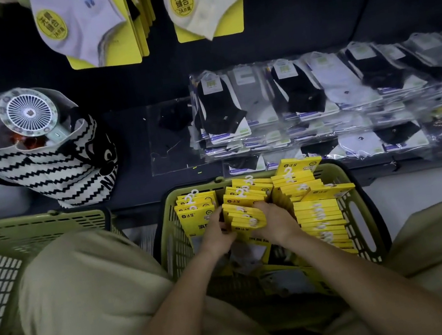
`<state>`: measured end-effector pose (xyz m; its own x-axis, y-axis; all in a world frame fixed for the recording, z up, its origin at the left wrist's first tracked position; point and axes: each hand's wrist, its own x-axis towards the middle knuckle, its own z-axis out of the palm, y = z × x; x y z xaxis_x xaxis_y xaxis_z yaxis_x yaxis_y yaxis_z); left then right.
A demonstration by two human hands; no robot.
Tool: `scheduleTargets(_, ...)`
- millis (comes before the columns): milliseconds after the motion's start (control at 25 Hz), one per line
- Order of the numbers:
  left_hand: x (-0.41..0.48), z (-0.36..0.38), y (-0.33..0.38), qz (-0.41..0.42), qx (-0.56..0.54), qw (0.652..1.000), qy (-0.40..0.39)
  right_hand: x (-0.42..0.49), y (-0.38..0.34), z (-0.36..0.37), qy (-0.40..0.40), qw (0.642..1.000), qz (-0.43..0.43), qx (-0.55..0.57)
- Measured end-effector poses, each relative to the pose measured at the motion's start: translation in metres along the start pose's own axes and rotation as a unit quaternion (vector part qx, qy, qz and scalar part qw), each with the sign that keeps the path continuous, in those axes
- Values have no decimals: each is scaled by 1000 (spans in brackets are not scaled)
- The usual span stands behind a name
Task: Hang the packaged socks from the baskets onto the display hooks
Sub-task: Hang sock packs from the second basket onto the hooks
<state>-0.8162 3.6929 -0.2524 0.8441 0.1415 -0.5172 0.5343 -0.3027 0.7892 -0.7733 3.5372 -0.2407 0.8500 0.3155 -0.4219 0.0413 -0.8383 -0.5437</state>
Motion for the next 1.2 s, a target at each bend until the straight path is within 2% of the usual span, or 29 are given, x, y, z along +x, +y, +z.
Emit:
scheduleTargets(80,1,-3,-1,-2,-9,1000,27,-2,-2,-6,6,1000,-7,-6)
scheduleTargets(200,-3,-7,8,-10,-38,999,13,-6,-10,-31,6,999,-46,3)
scheduleTargets(280,-8,-9,23,16,-16,999,28,-7,-18,-60,-17,997,-75,17)
scheduleTargets(360,-13,-15,46,61,-6,995,83,-8,-28,-91,-27,992,-99,75)
scheduleTargets(440,-22,-26,75,111,-60,985,118,-10,-42,-117,-6,968,-110,227)
scheduleTargets(520,-27,-38,103,160,-146,970,109,-12,-59,-137,27,925,-110,363)
scheduleTargets(600,-34,-47,130,196,-192,957,90,-14,-74,-147,69,898,-127,415)
scheduleTargets(720,-42,-56,161,227,-224,944,79,-18,-92,-155,91,867,-166,461)
scheduleTargets(800,-46,-59,175,263,-215,938,64,-21,-100,-164,102,853,-198,472)
scheduleTargets(920,-52,-57,197,303,-174,936,37,-23,-108,-183,119,856,-210,457)
scheduleTargets(1040,-58,-59,223,344,-152,926,38,-22,-119,-205,159,853,-192,459)
scheduleTargets(1200,-65,-76,258,365,-161,916,55,-21,-142,-242,241,867,-151,408)
